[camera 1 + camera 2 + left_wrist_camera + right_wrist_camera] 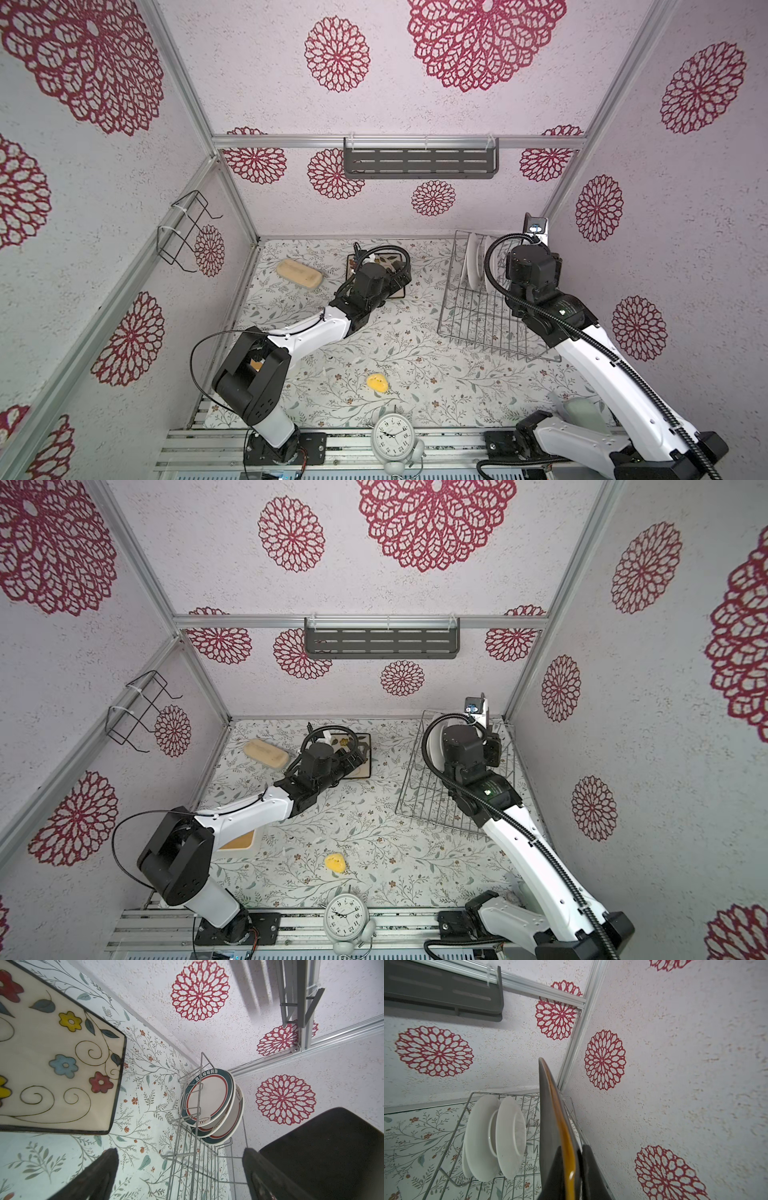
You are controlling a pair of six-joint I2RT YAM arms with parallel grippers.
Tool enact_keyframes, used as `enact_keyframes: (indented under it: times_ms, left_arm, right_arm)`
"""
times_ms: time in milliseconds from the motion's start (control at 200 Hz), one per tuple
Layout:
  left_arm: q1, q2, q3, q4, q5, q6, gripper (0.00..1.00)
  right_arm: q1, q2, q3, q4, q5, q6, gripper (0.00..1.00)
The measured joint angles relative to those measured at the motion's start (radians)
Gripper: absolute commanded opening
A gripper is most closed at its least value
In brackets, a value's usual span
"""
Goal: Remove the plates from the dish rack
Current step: 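Lift the dark plate up out of the rack with the right gripper, then swing the dark plate toward the left gripper while the left gripper reaches to meet it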
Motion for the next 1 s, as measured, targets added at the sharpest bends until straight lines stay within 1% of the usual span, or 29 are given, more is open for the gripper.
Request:
enact_keyframes:
  times_ms: [305, 535, 741, 1001]
  left_arm:
    - [0.002, -0.017, -0.026, 0.028, 0.004, 0.001, 0.97]
    - [0.011, -0.043, -0.062, 0.051, 0.004, -0.002, 0.97]
    - [0.03, -0.08, -0.095, 0.056, 0.005, -0.006, 0.97]
    - [0.073, -0.115, -0.108, 0.064, 0.031, -0.015, 0.97]
  right_arm:
    - [0.01, -0.097, 0.029, -0.084, -0.11, 0.155, 0.0]
    - [0.011, -0.154, 0.03, -0.107, -0.229, 0.267, 0.0]
    - [0.011, -0.158, 0.02, -0.09, -0.334, 0.356, 0.0]
    - [0.011, -0.148, -0.047, -0.015, -0.423, 0.465, 0.0]
